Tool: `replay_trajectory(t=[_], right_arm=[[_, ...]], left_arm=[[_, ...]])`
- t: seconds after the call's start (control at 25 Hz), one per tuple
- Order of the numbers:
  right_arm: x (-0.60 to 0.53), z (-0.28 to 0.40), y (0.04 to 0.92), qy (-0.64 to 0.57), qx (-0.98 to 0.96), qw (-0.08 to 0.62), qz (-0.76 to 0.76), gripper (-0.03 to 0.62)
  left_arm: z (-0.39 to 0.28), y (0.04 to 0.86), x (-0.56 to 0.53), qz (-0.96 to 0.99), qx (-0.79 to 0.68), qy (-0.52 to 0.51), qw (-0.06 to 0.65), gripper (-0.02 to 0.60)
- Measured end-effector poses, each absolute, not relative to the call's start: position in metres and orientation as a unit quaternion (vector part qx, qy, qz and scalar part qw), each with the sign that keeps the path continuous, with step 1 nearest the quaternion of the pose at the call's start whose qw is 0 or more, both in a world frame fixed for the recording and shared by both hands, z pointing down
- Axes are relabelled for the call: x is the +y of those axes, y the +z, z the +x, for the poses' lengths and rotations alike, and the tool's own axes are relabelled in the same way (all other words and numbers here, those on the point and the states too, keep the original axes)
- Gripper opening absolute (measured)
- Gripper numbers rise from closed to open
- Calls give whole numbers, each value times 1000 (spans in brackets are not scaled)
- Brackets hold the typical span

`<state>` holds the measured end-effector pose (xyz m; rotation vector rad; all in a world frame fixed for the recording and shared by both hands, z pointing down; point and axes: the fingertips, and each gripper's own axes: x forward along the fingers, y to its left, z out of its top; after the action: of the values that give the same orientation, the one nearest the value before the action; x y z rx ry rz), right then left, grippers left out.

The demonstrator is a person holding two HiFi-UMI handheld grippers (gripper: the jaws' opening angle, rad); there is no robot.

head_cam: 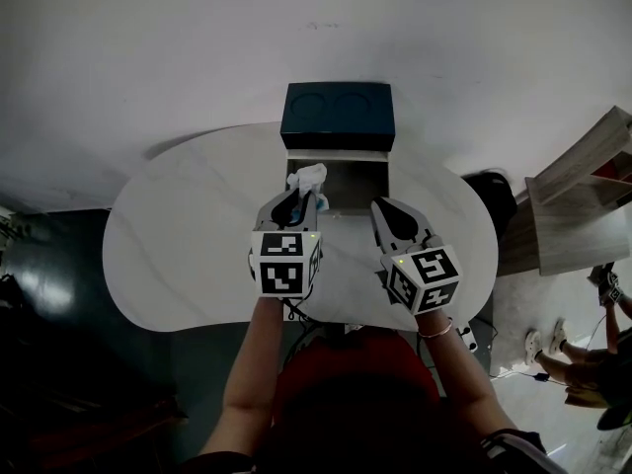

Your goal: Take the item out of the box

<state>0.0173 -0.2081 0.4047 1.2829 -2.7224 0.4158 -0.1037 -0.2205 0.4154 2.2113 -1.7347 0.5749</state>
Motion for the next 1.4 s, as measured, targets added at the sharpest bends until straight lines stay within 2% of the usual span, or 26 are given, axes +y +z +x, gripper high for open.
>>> replay_trajectory(t=[1.4], right_arm=[[-157,4,380,96,-902,42,420,15]], left_arm=[[-137,364,-123,756,-637,71,129,78]])
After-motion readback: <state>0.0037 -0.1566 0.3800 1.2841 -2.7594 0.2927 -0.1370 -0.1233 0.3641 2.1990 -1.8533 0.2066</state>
